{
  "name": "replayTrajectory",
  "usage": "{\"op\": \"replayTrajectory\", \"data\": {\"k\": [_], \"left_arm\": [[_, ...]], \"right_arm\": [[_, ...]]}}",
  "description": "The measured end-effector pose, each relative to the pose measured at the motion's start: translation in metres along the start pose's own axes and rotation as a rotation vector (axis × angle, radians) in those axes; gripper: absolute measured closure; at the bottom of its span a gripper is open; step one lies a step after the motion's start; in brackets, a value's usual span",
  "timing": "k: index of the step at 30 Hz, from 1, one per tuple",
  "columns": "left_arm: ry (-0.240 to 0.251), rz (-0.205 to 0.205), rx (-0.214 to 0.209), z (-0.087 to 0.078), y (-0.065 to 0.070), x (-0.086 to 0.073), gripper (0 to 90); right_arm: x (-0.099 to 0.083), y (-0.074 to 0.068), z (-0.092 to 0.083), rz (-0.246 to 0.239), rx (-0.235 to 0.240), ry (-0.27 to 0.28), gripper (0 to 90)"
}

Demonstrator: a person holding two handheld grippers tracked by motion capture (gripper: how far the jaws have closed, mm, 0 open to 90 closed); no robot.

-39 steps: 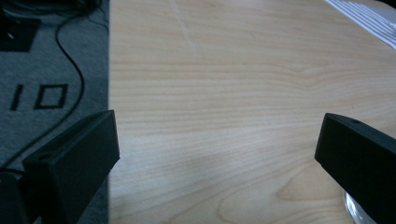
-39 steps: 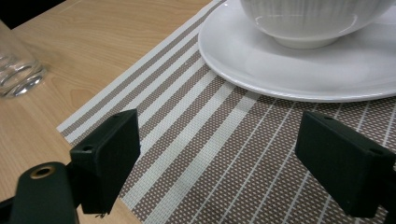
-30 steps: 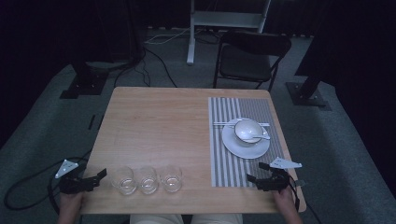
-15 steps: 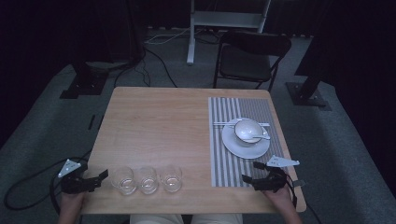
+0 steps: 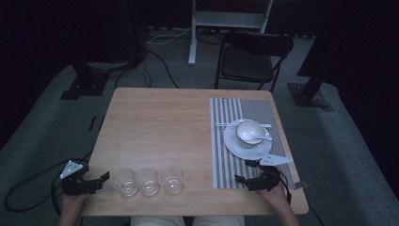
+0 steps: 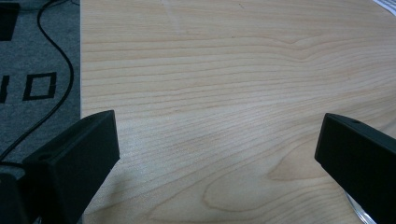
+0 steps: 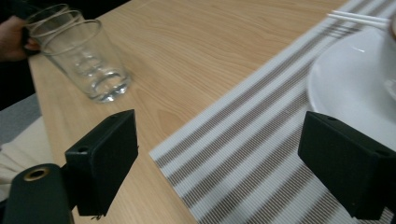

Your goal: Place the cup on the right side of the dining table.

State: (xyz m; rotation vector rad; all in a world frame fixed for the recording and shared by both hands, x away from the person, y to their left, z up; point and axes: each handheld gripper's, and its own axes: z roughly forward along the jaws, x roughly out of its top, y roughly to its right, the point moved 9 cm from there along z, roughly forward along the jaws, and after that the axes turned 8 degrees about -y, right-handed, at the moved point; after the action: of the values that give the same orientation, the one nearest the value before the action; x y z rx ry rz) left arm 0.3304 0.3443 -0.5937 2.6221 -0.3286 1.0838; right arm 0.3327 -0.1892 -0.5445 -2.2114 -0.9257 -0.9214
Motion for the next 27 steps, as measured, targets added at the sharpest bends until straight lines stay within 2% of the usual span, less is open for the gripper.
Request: {"op": "replayTrajectory", "data": {"k": [7, 17, 25, 27], "left_arm": [[-0.008, 0.002, -0.001, 0.001, 0.000, 0.000, 0.2], [-0.014, 0.005, -0.004, 0.001, 0.000, -0.001, 0.2], [-0.018, 0.008, -0.006, 0.001, 0.001, -0.001, 0.2], [-0.020, 0.007, -0.007, 0.002, 0.001, -0.001, 0.2]], "right_arm": [[0.012, -0.007, 0.009, -0.028, 0.019, -0.001, 11.5], [0.030, -0.025, 0.026, -0.081, 0.063, 0.000, 11.5], [0.038, -0.041, 0.045, -0.114, 0.110, -0.016, 11.5], [0.041, -0.048, 0.055, -0.134, 0.129, -0.028, 11.5]]}}
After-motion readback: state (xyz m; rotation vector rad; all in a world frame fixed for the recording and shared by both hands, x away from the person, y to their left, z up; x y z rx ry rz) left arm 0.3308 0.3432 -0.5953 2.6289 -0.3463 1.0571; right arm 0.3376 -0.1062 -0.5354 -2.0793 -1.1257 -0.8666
